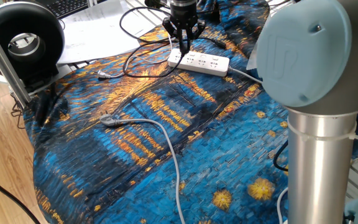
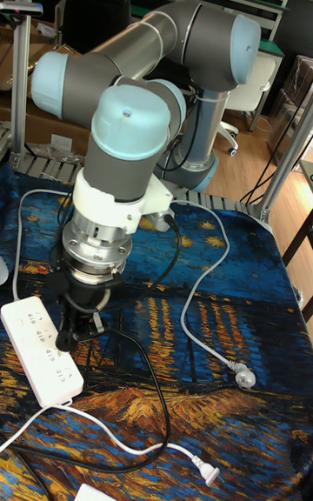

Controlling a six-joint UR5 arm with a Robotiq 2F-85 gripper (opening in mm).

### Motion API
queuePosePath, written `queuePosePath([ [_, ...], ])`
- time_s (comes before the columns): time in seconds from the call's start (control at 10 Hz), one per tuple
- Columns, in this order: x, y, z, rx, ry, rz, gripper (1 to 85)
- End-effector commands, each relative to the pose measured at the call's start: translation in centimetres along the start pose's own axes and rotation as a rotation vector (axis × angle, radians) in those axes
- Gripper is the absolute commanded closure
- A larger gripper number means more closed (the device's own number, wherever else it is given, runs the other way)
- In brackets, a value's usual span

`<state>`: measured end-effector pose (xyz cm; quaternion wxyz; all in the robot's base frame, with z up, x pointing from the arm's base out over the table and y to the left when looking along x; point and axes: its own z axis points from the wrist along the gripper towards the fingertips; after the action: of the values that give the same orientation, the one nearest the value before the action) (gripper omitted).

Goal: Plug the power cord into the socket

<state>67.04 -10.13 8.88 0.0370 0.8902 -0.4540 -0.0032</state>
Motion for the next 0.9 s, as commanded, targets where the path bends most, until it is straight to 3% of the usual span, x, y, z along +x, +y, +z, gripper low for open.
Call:
queuePosePath([
  [0.0,-0.7,0.0,0.2,0.020,-0.034,0.056,84.3],
  [0.5,1.2,0.3,0.1,0.014,-0.033,0.116,84.3],
  [0.7,0.9,-0.3,0.2,0.030,-0.046,0.139,84.3],
  [0.8,0.2,0.1,0.2,0.012,-0.074,0.153,84.3],
])
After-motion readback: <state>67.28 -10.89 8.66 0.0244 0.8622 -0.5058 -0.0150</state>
